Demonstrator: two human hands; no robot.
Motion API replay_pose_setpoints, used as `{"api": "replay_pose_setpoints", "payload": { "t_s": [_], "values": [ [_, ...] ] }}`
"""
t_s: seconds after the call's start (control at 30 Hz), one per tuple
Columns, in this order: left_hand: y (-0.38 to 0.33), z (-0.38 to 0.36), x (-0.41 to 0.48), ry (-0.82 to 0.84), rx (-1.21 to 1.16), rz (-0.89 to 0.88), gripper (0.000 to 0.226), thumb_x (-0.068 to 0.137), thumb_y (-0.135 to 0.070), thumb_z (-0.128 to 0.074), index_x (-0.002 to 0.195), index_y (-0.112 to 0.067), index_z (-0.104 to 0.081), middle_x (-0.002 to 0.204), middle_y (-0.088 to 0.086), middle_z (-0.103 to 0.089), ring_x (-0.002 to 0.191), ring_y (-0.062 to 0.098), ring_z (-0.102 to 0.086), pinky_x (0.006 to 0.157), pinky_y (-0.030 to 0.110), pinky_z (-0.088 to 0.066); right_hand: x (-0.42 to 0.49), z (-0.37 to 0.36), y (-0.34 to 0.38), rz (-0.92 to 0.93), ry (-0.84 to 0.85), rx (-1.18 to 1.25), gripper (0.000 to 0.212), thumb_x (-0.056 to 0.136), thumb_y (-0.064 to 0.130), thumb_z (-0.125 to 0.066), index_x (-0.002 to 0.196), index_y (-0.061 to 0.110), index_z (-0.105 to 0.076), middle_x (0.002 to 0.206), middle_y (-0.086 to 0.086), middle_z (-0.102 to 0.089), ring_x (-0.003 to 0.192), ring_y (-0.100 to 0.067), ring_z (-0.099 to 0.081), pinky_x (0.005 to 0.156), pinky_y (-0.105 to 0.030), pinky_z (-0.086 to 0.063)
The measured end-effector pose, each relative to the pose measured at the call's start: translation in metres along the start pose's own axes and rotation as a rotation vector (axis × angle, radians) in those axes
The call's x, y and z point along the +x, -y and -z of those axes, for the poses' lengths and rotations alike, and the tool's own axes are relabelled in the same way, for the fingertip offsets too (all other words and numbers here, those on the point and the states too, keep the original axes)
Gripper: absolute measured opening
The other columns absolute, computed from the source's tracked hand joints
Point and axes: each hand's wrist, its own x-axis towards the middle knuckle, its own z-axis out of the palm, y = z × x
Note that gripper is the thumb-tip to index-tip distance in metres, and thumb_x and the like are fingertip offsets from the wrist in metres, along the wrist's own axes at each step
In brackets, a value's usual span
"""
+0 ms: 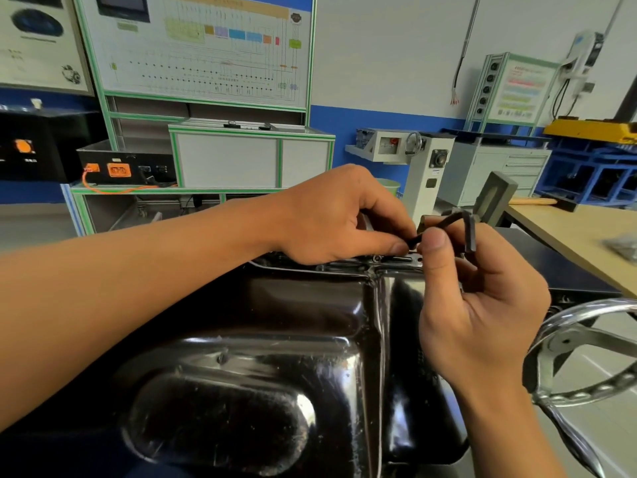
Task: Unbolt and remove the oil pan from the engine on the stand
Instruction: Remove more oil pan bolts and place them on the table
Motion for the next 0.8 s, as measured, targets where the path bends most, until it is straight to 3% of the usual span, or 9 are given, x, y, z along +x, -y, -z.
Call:
{"api": "replay_pose_setpoints", "payload": {
  "t_s": [0.1, 0.23, 0.4, 0.6, 0.8],
  "values": [
    [-0.0001, 0.0006, -0.0018, -0.001, 0.000, 0.000, 0.020, 0.091, -0.011, -0.071, 0.110, -0.007, -0.076, 0.096, -0.002, -0.077, 0.086, 0.005, -0.070, 0.077, 0.014, -0.049, -0.0011, -0.0009, 0.0013, 0.004, 0.011, -0.022, 0.009, 0.100, 0.016, -0.058, 0.101, 0.018, -0.067, 0.084, 0.012, -0.063, 0.073, -0.003, -0.057, 0.066, -0.010, -0.038],
    [0.0005, 0.0005, -0.0029, -0.013, 0.031, -0.008, 0.020, 0.090, -0.011, -0.071, 0.109, -0.009, -0.076, 0.094, -0.006, -0.077, 0.082, -0.002, -0.068, 0.076, 0.010, -0.047, -0.0022, -0.0018, 0.0027, 0.000, 0.015, -0.020, 0.009, 0.100, 0.017, -0.058, 0.102, 0.020, -0.066, 0.086, 0.012, -0.063, 0.075, -0.004, -0.059, 0.064, -0.012, -0.042],
    [0.0018, 0.0011, -0.0033, -0.009, 0.100, -0.048, 0.016, 0.089, -0.012, -0.073, 0.104, -0.011, -0.077, 0.082, -0.030, -0.064, 0.074, -0.017, -0.060, 0.070, 0.001, -0.039, -0.0036, -0.0023, 0.0019, -0.008, 0.025, -0.006, 0.006, 0.096, 0.024, -0.066, 0.096, 0.017, -0.067, 0.080, 0.004, -0.065, 0.071, -0.010, -0.060, 0.061, -0.022, -0.045],
    [-0.0030, -0.0013, -0.0023, -0.002, 0.168, -0.068, 0.010, 0.088, -0.014, -0.074, 0.097, -0.013, -0.078, 0.078, -0.020, -0.067, 0.070, -0.011, -0.061, 0.069, 0.004, -0.038, -0.0053, 0.0006, -0.0033, 0.003, -0.093, -0.002, 0.009, 0.087, 0.018, -0.080, 0.088, 0.015, -0.071, 0.080, 0.005, -0.069, 0.070, -0.008, -0.064, 0.066, -0.022, -0.047],
    [-0.0080, -0.0027, -0.0062, 0.052, 0.084, -0.064, 0.025, 0.092, -0.014, -0.069, 0.116, -0.015, -0.074, 0.101, -0.007, -0.076, 0.090, 0.002, -0.069, 0.082, 0.019, -0.052, -0.0083, -0.0004, -0.0029, 0.011, 0.034, 0.100, 0.008, 0.088, 0.008, -0.074, 0.094, 0.012, -0.071, 0.082, -0.004, -0.069, 0.075, -0.017, -0.066, 0.071, -0.027, -0.049]
  ]
}}
